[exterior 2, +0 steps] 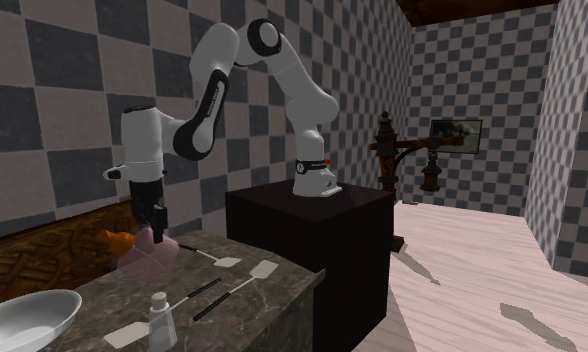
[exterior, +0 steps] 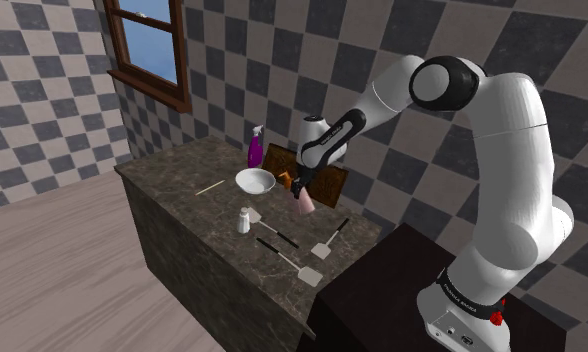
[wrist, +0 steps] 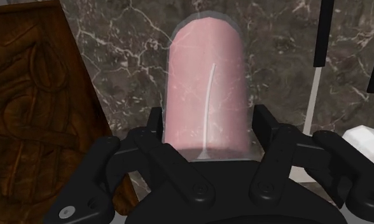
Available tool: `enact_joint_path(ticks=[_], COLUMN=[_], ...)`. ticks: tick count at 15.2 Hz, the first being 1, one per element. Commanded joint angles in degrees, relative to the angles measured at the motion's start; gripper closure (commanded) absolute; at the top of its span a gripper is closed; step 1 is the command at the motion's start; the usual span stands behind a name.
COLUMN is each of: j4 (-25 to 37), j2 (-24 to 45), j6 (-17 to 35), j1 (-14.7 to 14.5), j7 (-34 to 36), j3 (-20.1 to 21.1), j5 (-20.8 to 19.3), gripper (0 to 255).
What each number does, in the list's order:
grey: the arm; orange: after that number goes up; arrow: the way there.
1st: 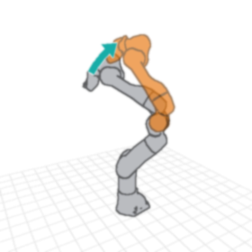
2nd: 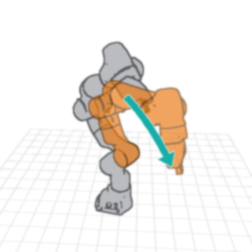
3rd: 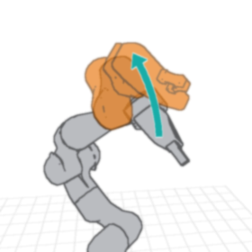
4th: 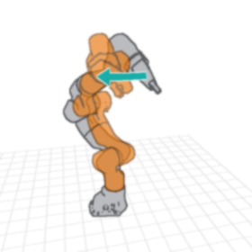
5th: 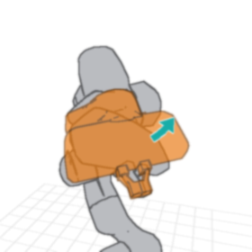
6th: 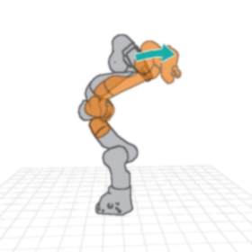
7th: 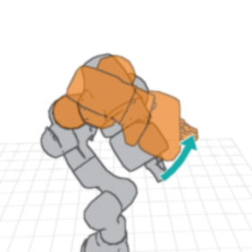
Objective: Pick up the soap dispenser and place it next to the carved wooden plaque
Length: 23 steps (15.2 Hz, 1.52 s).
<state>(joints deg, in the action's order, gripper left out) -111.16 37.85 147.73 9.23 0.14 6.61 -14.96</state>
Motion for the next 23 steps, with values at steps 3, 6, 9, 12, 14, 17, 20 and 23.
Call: enact_joint_path(ticks=[3,6,9,12,14,17,20,23], j4=[-0.46,-0.46,-0.46,-0.31,-0.46,-1.68,-1.89,-1.89], j2=[0.98,0.98,0.96,0.98,0.98,-3.92,-5.15,-5.15], j6=[0.45,0.45,0.44,0.3,0.45,-3.25,-4.27,-4.27], j1=[-0.14,-0.14,-0.03,-0.07,-0.14,0.43,0.56,0.56], j7=[0.25,0.25,0.13,0.16,0.26,-0.5,-0.71,-0.71], j3=[-0.22,-0.21,-0.22,-0.18,-0.21,0.92,1.2,1.2], j5=[-0.17,-0.17,-0.16,-0.13,-0.17,0.95,1.28,1.28], gripper=[255,255,0,0,0,0,0,0])
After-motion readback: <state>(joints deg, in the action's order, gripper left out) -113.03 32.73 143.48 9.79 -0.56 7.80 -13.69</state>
